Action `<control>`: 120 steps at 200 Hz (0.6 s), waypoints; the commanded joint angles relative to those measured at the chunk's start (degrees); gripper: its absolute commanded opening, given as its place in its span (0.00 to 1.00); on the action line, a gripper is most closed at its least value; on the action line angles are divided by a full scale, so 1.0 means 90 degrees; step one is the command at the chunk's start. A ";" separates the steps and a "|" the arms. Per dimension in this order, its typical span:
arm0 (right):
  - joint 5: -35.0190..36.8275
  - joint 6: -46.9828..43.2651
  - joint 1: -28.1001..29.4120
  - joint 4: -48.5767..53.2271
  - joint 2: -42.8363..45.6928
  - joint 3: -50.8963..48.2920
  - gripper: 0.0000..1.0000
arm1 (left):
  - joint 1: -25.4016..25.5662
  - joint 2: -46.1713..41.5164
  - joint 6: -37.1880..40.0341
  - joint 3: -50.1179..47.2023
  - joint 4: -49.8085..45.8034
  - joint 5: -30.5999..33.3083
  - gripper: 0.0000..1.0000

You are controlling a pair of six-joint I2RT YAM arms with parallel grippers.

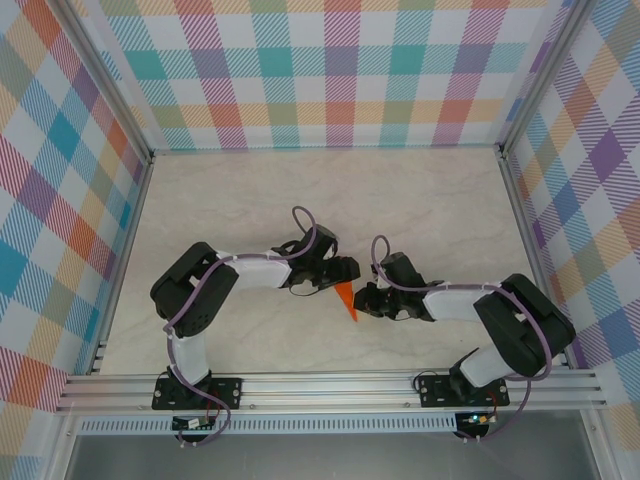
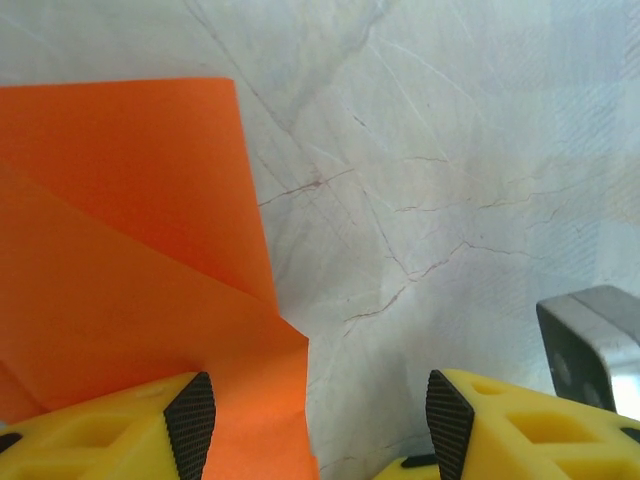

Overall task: Fold a paper plane with a square sheet of paper (pick it up from the middle)
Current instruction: Fold the wing for the fifth time at the center of the table.

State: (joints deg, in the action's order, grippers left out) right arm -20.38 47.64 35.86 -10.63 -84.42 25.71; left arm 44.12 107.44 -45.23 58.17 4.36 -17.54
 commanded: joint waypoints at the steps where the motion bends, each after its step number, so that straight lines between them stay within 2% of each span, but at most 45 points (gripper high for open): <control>1: 0.0216 -0.0022 0.0069 0.0821 0.0477 0.0038 0.22 | 0.0017 0.0337 0.0233 0.0068 -0.0403 -0.0018 0.61; 11: 0.0566 -0.0081 0.0063 0.1172 0.0740 0.0039 0.27 | 0.0020 0.0338 0.0253 0.0079 -0.0416 -0.0033 0.61; 26: 0.0789 -0.0163 0.0059 0.1426 0.1112 -0.0003 0.27 | 0.0020 0.0328 0.0275 0.0072 -0.0435 -0.0038 0.61; 47: 0.0134 -0.0266 0.0059 0.0792 0.1430 -0.0145 0.25 | 0.0016 0.0338 0.0290 0.0070 -0.0434 -0.0063 0.61; 63: -0.0405 -0.0382 0.0078 0.0537 0.1323 0.0018 0.19 | 0.0017 0.0357 0.0290 0.0079 -0.0433 -0.0081 0.62; 92: -0.0893 -0.0523 0.0123 0.0433 0.0892 0.0401 0.18 | 0.0017 0.0365 0.0285 0.0105 -0.0464 -0.0075 0.62; 120: -0.0857 -0.0432 0.0183 0.0122 0.0270 0.0534 0.15 | 0.0014 0.0359 0.0288 0.0118 -0.0489 -0.0053 0.62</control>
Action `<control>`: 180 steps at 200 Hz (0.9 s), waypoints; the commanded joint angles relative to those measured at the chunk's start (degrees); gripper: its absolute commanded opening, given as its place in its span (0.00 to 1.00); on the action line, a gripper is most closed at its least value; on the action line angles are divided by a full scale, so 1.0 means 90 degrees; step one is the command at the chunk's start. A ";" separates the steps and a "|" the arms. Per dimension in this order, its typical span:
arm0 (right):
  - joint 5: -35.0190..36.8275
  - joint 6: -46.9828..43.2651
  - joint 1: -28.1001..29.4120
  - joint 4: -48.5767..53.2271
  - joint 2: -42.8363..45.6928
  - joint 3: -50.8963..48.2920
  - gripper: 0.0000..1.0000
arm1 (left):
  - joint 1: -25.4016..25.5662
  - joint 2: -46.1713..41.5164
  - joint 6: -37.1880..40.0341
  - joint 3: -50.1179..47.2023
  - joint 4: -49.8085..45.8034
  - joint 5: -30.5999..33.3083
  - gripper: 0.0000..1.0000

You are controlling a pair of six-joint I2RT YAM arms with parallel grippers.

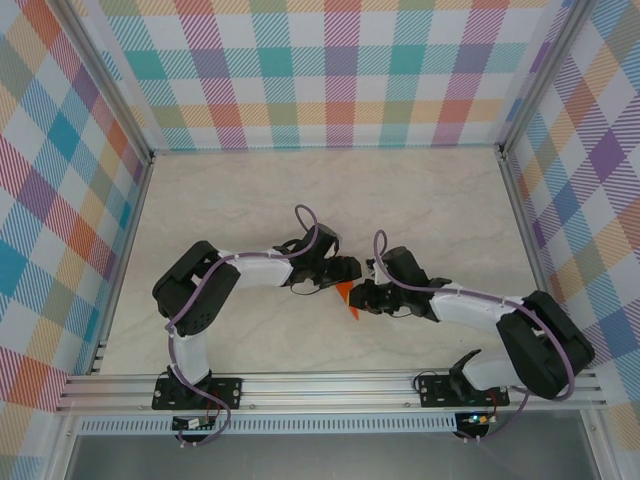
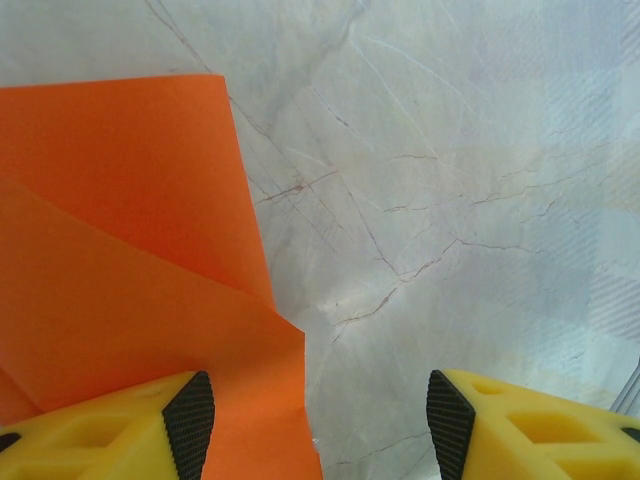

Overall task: Fold a paper plane with a square sheet of paper (pick it up from the middle)
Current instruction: Fold the wing for the fifth time at the center of the table.

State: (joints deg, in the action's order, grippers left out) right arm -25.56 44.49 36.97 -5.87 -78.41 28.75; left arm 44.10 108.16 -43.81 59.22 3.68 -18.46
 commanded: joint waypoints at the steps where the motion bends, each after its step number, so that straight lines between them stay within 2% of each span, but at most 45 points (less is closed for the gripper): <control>1: -0.0278 -0.0076 0.0061 -0.0415 -0.0423 0.0200 0.15 | 0.0014 0.0283 0.0131 0.0002 -0.0416 0.0049 0.62; 29: -0.0118 0.0135 0.0062 -0.0795 -0.0821 0.0183 0.14 | 0.0022 0.0266 0.0114 0.0001 -0.0419 0.0051 0.62; 76: 0.0761 0.0044 0.0062 -0.0171 -0.1111 0.0075 0.13 | 0.0021 0.0216 0.0131 0.0002 -0.0409 0.0061 0.63; 133: 0.0780 0.0347 0.0044 -0.0191 -0.1738 -0.0214 0.10 | 0.0009 0.0051 0.0409 0.0198 -0.0535 0.0112 0.66; 180: 0.0789 0.0447 0.0043 -0.0179 -0.1784 -0.0255 0.08 | -0.0067 -0.0385 0.0707 0.0268 -0.0519 0.0088 0.69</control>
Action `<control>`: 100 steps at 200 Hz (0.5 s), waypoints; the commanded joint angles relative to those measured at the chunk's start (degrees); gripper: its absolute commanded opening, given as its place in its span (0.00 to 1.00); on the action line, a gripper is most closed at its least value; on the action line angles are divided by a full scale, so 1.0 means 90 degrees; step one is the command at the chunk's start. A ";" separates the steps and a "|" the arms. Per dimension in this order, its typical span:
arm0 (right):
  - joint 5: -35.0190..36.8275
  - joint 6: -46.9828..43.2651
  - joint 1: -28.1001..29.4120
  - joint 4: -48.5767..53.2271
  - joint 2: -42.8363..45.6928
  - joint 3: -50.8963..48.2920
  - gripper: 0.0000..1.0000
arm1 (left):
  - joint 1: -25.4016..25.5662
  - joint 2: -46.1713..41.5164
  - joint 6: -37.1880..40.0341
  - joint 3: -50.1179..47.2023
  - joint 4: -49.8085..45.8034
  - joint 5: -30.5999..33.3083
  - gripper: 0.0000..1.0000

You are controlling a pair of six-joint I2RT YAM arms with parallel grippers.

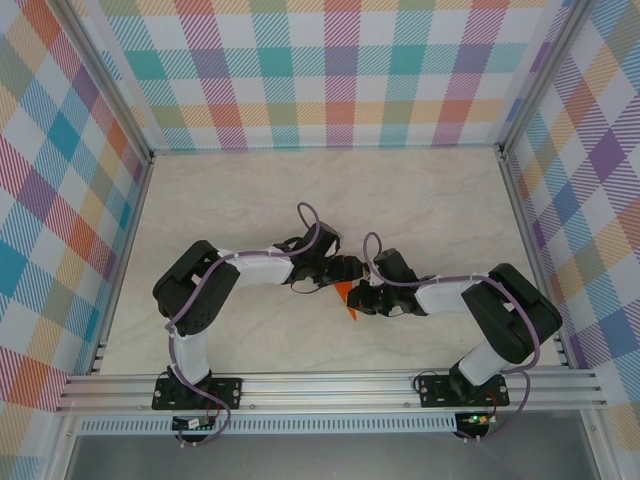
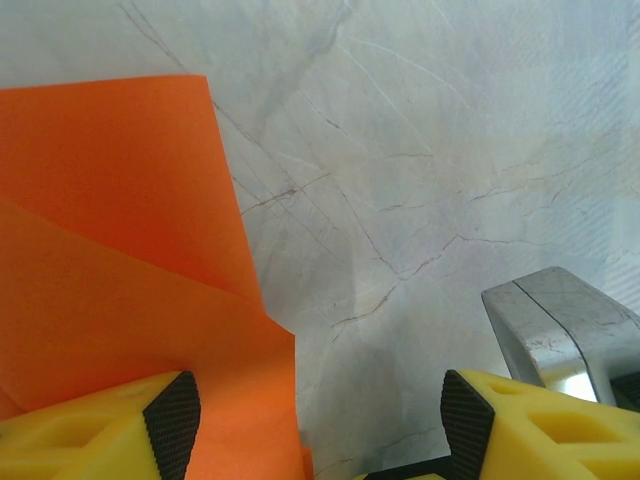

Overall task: Fold a paper plane with a square sheet of paper (pick it up from the middle)
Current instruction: Fold the wing for the fifth time at the center of the table.

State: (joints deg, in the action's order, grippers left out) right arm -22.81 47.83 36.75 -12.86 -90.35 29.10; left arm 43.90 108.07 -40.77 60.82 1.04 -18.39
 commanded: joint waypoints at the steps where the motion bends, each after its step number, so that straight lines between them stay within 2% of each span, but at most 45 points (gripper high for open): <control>1: 0.0483 0.0076 0.0067 0.0598 -0.0459 -0.0284 0.08 | -0.0044 -0.0391 0.0370 0.0090 -0.0219 0.0076 0.70; 38: 0.0474 0.0105 0.0072 0.0628 -0.0423 -0.0250 0.08 | -0.0053 -0.0757 0.0291 -0.0226 0.0109 -0.0056 0.70; 100: 0.0483 0.0115 0.0067 0.0661 -0.0396 -0.0255 0.08 | -0.0049 -0.0553 0.0156 -0.0457 0.0373 -0.0038 0.69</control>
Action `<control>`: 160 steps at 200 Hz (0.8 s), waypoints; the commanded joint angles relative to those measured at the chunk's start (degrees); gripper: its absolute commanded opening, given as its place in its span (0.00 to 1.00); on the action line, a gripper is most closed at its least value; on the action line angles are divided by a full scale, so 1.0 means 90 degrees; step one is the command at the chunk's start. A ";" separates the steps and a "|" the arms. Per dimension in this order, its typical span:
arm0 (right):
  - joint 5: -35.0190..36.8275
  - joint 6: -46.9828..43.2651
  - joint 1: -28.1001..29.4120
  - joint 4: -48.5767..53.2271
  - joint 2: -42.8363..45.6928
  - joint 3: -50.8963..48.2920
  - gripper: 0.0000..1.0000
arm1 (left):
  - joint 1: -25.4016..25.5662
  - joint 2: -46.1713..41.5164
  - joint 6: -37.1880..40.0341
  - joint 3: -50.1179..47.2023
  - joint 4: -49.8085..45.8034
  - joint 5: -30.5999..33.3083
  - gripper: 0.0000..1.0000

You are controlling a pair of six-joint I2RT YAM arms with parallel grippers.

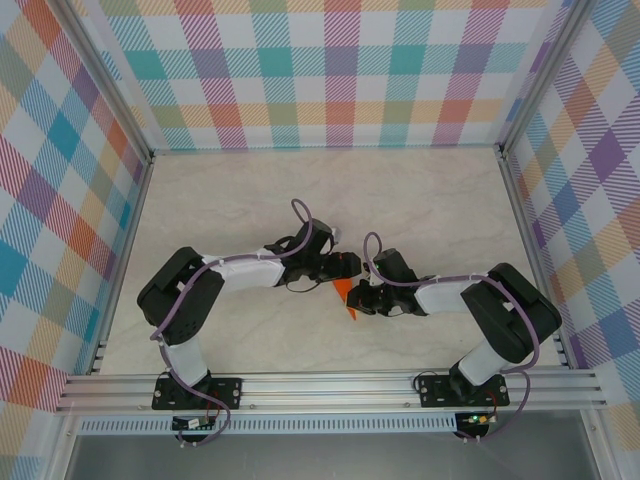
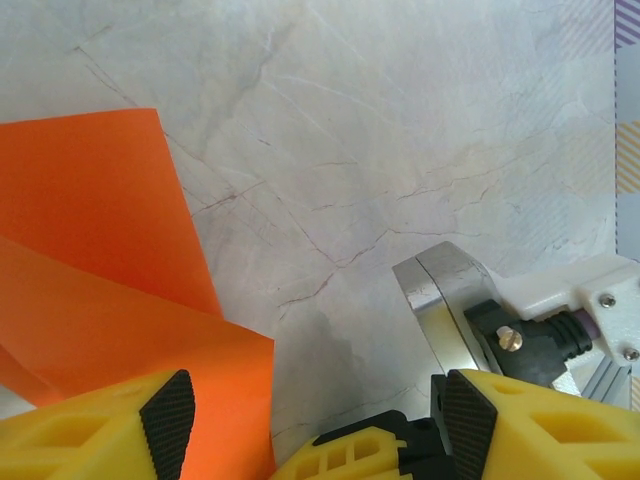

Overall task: Fold a paper plane with a square sheet of paper (pick it up from the middle)
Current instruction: Fold the wing for the fifth time at the center of the table.

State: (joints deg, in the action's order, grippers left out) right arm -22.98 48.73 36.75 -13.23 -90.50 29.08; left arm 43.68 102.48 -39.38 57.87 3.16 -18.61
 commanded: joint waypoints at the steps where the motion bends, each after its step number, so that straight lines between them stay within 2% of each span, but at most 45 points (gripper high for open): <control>1: 0.0503 0.0015 0.0067 0.0701 -0.0382 -0.0258 0.08 | -0.0022 0.0074 0.0000 -0.0135 0.0138 -0.0008 0.69; 47: 0.0513 -0.0044 0.0067 0.0768 -0.0396 -0.0255 0.08 | -0.0032 0.0246 -0.0184 -0.0261 0.0705 0.0066 0.68; 101: 0.0522 -0.0082 0.0067 0.0805 -0.0450 -0.0234 0.08 | -0.0021 0.0190 -0.0450 -0.0404 0.1455 -0.0316 0.69; 127: 0.0513 -0.0078 0.0067 0.0799 -0.0488 -0.0215 0.08 | -0.0027 0.0238 -0.0515 -0.0376 0.1622 -0.0391 0.70; 160: 0.0503 -0.0101 0.0067 0.0822 -0.0477 -0.0217 0.08 | -0.0024 0.0378 -0.0496 -0.0287 0.1442 -0.0139 0.70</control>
State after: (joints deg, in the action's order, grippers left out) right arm -23.09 48.97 36.69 -13.28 -90.67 29.10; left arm 43.66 104.53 -43.35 54.59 13.69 -20.47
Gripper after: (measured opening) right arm 0.078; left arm 0.697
